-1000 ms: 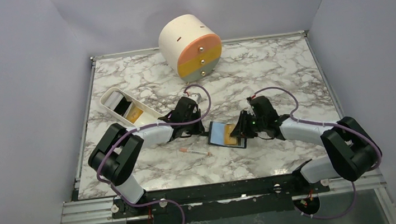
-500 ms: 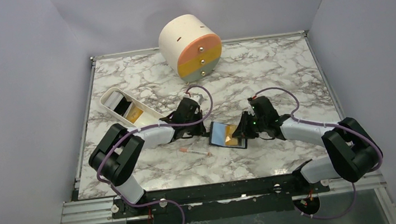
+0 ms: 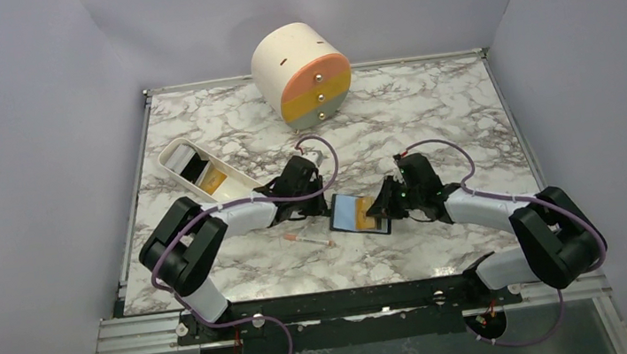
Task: Put the credit cards into the card holder
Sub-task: Insert the credit card into the card holder.
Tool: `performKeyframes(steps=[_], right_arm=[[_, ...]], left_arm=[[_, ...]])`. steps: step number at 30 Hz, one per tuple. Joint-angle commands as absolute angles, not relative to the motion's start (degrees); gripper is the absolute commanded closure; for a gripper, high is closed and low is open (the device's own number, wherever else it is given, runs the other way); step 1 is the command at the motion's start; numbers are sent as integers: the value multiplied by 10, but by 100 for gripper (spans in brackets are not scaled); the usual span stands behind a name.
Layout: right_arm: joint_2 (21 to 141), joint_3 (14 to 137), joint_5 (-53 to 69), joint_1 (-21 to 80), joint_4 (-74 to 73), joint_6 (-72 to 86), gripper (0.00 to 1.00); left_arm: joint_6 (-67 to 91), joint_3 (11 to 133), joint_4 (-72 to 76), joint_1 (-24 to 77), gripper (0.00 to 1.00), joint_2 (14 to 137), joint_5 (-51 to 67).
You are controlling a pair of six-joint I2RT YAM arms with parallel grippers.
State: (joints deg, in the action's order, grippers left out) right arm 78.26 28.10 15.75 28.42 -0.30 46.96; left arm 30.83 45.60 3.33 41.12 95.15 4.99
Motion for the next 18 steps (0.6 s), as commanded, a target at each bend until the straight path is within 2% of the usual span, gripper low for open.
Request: performKeyframes(steps=[1,7,10,14,18], right_arm=[[790,270,151,286,2,473,89],[794,268,145,287,-3,471,89],[794,274,138,286,-15,466,84],[784,283,120,286,-47,460,72],[771,290,107,286,-79,452,70]], left_arm=[[288,460,-63,420,75,931,-4],[303,473,-60,420,62,867,32],[318,460,-14,420,59,857,93],[334,453,14,420,59,879,136],[336,450,31,420,60,913,159]])
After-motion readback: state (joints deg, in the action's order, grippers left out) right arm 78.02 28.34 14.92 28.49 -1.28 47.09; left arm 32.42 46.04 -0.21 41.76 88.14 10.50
